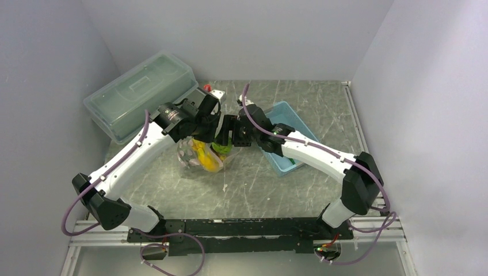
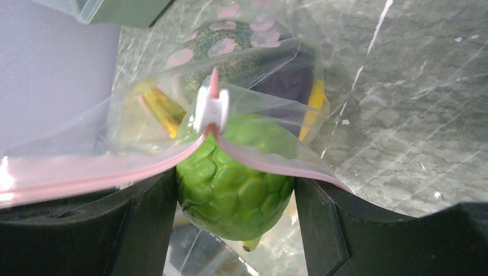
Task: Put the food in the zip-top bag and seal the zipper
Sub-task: Place the fake vegetable in the zipper food storage bag.
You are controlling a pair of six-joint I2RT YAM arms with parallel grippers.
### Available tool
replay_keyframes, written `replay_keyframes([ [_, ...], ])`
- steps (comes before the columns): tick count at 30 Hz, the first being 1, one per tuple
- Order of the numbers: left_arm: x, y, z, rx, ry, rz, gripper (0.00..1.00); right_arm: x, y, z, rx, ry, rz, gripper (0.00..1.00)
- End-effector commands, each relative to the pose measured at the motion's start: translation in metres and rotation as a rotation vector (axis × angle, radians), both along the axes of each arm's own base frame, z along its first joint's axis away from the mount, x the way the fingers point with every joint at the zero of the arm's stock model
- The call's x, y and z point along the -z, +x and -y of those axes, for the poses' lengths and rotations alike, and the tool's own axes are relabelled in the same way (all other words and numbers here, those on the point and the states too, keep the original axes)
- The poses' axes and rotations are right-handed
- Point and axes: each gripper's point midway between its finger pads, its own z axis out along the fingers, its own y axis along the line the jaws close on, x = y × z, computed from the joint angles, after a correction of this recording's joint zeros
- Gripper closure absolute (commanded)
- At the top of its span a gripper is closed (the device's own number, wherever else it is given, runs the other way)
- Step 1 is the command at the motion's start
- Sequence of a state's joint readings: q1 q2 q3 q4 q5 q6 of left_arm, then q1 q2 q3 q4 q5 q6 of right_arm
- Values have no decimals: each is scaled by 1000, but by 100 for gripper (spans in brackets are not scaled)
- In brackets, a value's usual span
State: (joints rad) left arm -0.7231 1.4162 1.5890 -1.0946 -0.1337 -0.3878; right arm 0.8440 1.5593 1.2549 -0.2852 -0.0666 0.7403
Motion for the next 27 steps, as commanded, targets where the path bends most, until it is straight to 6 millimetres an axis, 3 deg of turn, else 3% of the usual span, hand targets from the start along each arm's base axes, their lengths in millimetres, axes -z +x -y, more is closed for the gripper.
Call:
replay_keyframes([
  [1,-19,-2,11,12,-81,14,100,-15,25,-5,143,58,16,73],
  [7,-17,-4,14,20,-91,0,100,-14,40,-8,259,82,-28,70],
  [13,-17,-6,14,18,-98,-4,100,-25,51,-12,323,137,-28,69],
  [17,-16,-7,13,18,-95,-6,100,-29,53,-17,323,157,-33,60],
  [20,-17,-7,12,18,-93,-3,100,-36,53,-19,315,190,-24,45],
  [27,-17,-4,6,-4,-71,11,100,-43,46,-19,279,212,-15,26],
])
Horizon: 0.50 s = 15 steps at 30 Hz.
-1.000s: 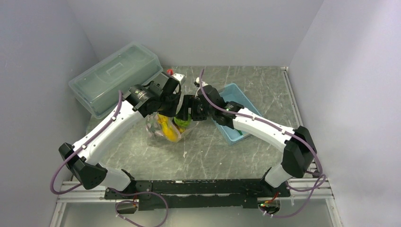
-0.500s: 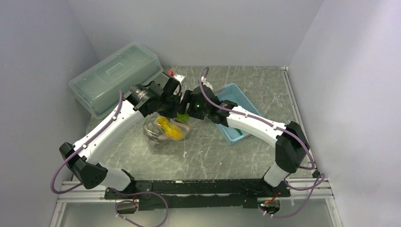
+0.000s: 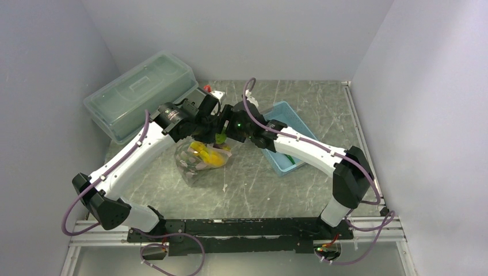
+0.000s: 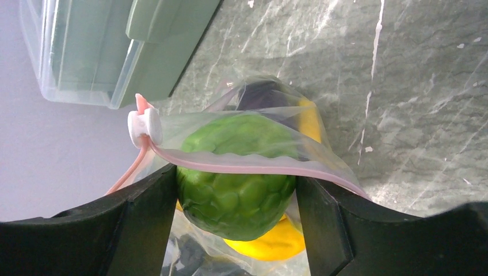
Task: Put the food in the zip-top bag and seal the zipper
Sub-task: Place the fake vegetable in the zipper food storage bag.
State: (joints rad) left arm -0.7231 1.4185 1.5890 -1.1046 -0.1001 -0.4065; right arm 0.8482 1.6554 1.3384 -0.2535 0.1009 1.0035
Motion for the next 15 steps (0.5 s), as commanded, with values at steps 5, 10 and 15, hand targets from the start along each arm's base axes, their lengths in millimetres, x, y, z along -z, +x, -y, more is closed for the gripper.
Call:
replay_keyframes([
  [5,-23,3,-3,-35,-42,63,100,-44,2,-2,-3,104,95,13],
  [10,-27,5,-6,-51,-39,77,100,-51,-2,3,-8,106,113,11],
  [15,-26,7,-12,-71,-28,83,100,-58,-5,15,1,84,136,11],
])
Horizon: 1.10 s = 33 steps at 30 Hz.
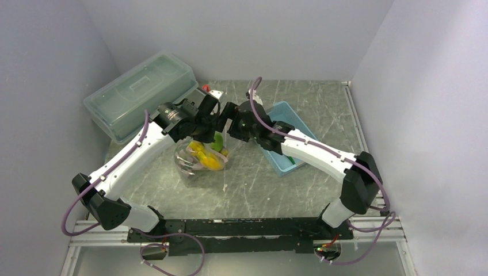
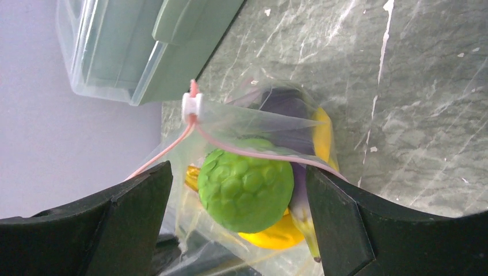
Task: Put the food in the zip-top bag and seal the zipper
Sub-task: Place the fake vegetable in the zipper food storage bag, then pick up the fake fruit from the bin.
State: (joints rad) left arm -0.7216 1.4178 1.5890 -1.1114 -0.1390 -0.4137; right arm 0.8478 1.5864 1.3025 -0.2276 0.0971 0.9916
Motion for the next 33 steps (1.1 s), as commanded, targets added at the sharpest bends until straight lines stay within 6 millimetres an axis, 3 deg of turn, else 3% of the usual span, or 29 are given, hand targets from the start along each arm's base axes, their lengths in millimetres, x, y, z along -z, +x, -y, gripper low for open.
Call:
replay_keyframes([
  [1,-26,4,-6,-42,-49,73,100,-39,0,11,11,42,98,11],
  [10,-26,7,-14,-69,-35,84,100,-55,-13,42,17,-21,152,17],
  [21,-27,8,-14,-58,-37,91,100,-64,-3,117,156,-140,219,24],
  [25,-28,6,-15,-57,-35,93,100,-54,11,144,189,-212,206,26],
  [33,-29,4,-18,-61,-37,100,100,-22,35,176,191,-390,154,32],
])
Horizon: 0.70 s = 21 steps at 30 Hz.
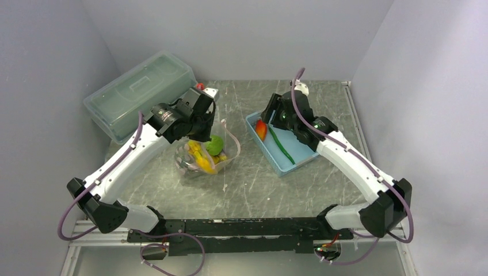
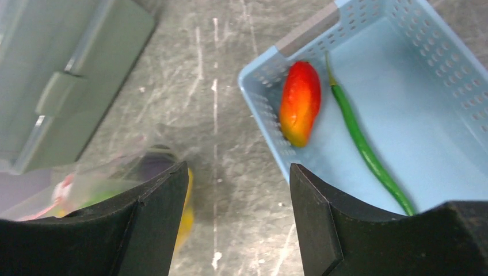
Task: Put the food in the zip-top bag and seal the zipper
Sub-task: Pick up the fake fruit from the bin.
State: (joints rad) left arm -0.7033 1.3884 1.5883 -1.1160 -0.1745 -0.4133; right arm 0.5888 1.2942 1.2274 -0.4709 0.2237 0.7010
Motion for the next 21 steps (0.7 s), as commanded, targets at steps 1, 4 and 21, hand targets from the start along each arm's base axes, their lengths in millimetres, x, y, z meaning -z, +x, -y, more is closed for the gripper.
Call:
replay_keyframes([
  [1,-21,0,-5,-19,-45,66,100,15,10,13,-15,-125,-20,34],
  [4,-21,-1,-6,-18,-45,67,100,32,19,15,-25,-165,-57,36],
  [21,-21,-1,-7,-13,-40,72,100,108,76,1,-51,-245,-232,36],
])
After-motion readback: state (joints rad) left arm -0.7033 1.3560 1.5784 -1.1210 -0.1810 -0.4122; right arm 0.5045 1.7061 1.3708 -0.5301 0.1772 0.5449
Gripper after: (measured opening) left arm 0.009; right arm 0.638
